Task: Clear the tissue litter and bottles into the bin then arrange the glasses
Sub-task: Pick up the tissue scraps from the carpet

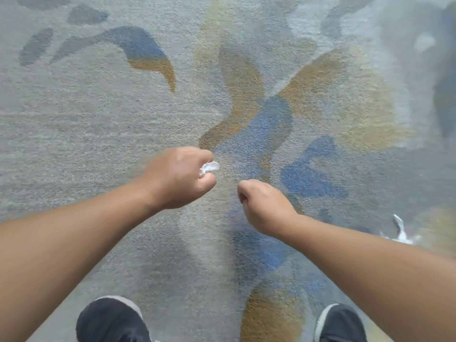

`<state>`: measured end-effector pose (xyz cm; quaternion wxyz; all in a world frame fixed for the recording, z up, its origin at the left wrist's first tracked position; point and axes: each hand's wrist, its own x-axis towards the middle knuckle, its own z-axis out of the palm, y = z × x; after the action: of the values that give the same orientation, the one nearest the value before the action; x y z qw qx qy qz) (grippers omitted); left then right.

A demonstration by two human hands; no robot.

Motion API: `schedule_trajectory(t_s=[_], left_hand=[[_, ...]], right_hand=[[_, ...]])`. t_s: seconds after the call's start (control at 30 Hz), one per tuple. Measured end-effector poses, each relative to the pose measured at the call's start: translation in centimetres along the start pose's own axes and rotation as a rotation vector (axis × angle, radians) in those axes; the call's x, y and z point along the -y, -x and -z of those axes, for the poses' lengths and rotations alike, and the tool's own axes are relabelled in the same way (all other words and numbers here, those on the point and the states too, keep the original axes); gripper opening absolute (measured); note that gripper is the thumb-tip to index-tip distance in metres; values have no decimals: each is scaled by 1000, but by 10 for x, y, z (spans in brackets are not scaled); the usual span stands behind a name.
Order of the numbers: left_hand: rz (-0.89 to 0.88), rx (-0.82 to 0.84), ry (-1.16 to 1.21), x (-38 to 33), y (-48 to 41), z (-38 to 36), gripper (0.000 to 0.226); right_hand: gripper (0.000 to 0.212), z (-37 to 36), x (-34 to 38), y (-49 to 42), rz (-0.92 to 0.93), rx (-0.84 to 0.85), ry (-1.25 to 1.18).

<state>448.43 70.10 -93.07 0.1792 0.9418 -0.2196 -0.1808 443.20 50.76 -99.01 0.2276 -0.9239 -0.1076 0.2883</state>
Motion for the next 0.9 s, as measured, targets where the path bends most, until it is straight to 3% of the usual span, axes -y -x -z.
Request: schedule_trajectory(t_s=[0.13, 0.3, 0.5, 0.63, 0.73, 0.8, 0.9], left_hand=[[-125, 45, 34, -44, -38, -11, 23], [-304, 81, 56, -98, -76, -25, 21], [-473, 127, 37, -145, -98, -49, 22], [-506, 137, 4, -161, -99, -57, 23], [-494, 128, 7, -160, -94, -54, 21], [-465, 125, -4, -154, -89, -50, 21], [-421, 115, -5, -147, -82, -44, 24]], right_hand=[[4, 24, -47, 34, -205, -171, -59], [33, 38, -123, 94, -594, -239, 43], [55, 27, -191, 150, -931, -236, 86], [70, 9, -224, 165, -1028, -218, 38], [67, -5, -234, 165, -1019, -190, 73], [59, -10, -236, 163, -993, -192, 106], [29, 0, -236, 156, -900, -240, 59]])
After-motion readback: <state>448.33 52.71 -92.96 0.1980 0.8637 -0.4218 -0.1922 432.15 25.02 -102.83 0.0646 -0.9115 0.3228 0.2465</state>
